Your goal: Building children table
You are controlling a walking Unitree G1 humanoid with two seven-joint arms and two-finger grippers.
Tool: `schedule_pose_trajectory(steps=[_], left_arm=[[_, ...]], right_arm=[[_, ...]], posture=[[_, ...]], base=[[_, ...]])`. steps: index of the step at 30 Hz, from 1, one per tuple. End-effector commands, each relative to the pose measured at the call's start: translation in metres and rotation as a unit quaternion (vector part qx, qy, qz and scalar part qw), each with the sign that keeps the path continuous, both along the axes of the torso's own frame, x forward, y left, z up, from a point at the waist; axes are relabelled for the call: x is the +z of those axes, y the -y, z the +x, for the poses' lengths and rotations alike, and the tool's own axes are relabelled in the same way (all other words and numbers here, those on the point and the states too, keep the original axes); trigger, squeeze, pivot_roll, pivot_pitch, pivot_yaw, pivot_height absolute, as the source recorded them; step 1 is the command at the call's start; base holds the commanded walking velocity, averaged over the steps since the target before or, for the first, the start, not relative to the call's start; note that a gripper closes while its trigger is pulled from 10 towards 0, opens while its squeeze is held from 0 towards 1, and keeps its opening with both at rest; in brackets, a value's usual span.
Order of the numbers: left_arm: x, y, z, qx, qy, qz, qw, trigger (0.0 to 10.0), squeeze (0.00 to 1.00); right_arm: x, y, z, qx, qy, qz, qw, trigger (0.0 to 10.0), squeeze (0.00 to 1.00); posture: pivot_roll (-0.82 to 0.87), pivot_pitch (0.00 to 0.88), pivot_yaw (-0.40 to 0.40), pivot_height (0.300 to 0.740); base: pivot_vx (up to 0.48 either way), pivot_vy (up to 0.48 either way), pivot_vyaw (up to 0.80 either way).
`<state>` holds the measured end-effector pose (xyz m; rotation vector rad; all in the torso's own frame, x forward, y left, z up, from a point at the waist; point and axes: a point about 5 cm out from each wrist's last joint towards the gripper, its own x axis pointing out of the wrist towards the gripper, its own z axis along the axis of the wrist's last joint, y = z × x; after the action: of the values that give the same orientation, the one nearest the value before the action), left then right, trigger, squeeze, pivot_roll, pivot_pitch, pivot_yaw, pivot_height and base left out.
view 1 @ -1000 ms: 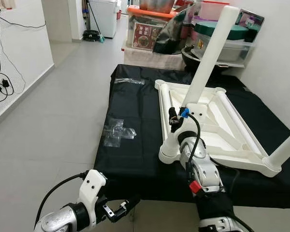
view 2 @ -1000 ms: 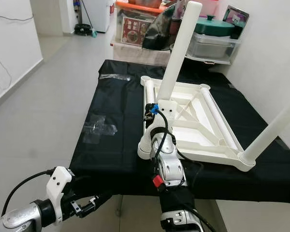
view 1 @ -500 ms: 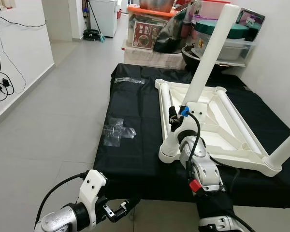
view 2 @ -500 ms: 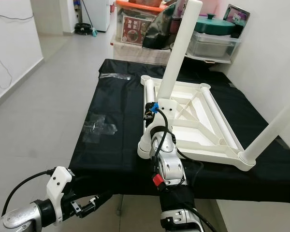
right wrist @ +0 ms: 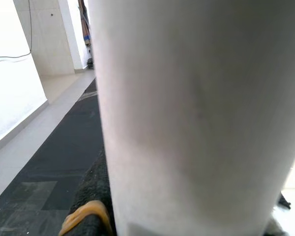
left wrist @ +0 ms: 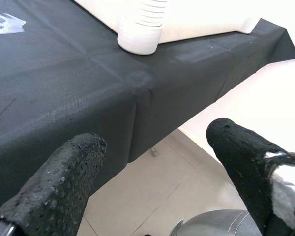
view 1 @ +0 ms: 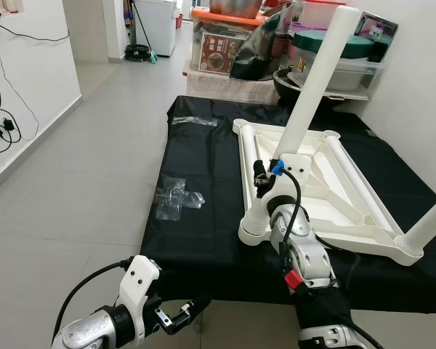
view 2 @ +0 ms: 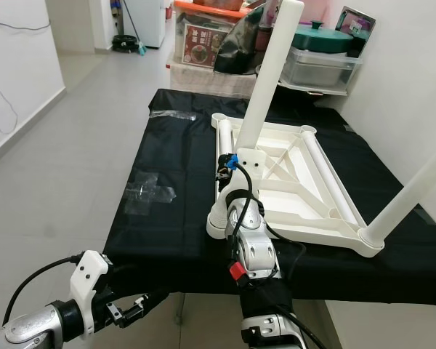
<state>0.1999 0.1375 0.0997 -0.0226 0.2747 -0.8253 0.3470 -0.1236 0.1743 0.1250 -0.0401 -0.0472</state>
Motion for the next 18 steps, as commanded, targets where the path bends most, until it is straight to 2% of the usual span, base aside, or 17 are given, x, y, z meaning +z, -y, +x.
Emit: schedule_pose_trajectory(steps=[1, 18], left_arm=[[-0.0015, 0.0034, -0.0007, -0.007, -0.001, -0.002, 1.000, 10.0, 0.00], [-0.0016, 0.0037, -0.0008, -0.008, -0.001, 0.000, 1.000, 10.0, 0.00]], right_arm=[[0.0032, 0.0076, -0.0008, -0.013, 0.007, -0.015, 1.000, 0.0, 0.00], [-0.0001, 0.0061, -0.0022, -0.011, 0.004, -0.015, 1.000, 0.0, 0.00]], posture=[[0.07, 0.000, -0.131, 0.740], [0.07, 0.000, -0.129, 0.740]], base=[[0.000, 0.000, 0.00], [0.000, 0.000, 0.00]])
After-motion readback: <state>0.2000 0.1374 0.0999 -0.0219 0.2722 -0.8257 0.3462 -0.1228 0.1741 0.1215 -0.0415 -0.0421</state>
